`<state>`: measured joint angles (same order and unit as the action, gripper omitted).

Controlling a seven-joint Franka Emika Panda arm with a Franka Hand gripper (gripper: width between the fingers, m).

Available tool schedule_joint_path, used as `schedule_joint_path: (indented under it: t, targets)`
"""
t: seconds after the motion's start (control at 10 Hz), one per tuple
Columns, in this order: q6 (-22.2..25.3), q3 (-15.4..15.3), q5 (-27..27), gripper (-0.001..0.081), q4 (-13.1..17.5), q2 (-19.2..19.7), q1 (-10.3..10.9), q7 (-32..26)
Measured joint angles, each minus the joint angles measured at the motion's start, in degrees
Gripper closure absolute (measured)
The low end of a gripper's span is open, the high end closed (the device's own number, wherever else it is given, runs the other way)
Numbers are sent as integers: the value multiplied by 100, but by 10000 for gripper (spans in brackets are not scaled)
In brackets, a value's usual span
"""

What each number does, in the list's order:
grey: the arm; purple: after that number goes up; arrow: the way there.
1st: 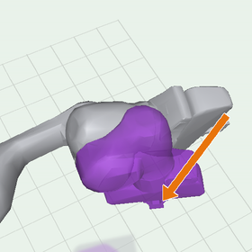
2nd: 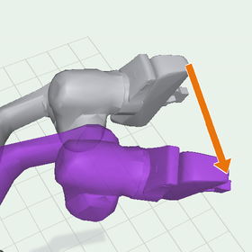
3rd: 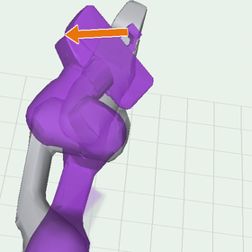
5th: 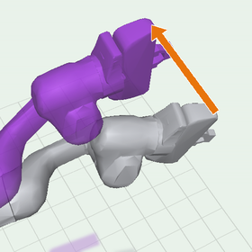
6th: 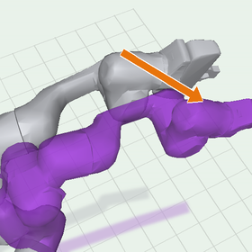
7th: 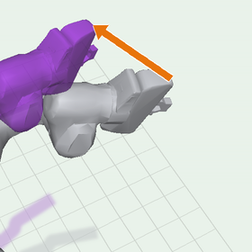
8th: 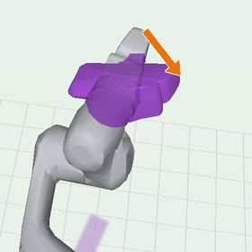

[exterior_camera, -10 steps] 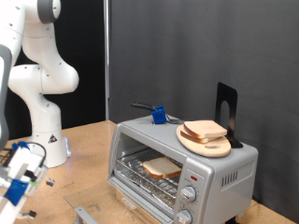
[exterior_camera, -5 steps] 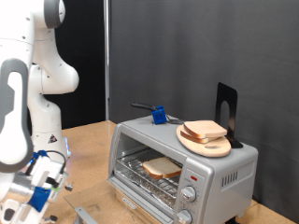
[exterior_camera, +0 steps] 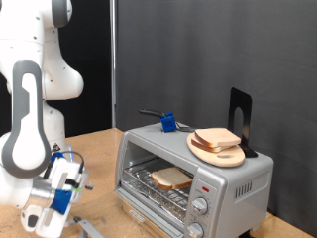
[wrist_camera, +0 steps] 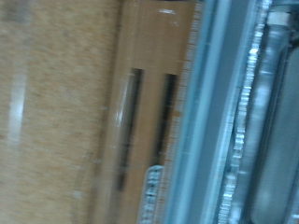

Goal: Make a piece of toast with the oven

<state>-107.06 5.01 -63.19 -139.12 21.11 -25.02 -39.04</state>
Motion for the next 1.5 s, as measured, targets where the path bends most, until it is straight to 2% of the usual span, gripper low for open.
schedule_joint_path:
  t: [0.3,0.5,1.1,1.5]
  targets:
    - [648,35,1,6,-104,-434,-77,115]
    - [846,16,-159,6,-193,-770,-85,249]
    - [845,-338,-917,6,-700,-1836,76,622]
    - [356,-845,-1427,6,-1040,-2430,428,887]
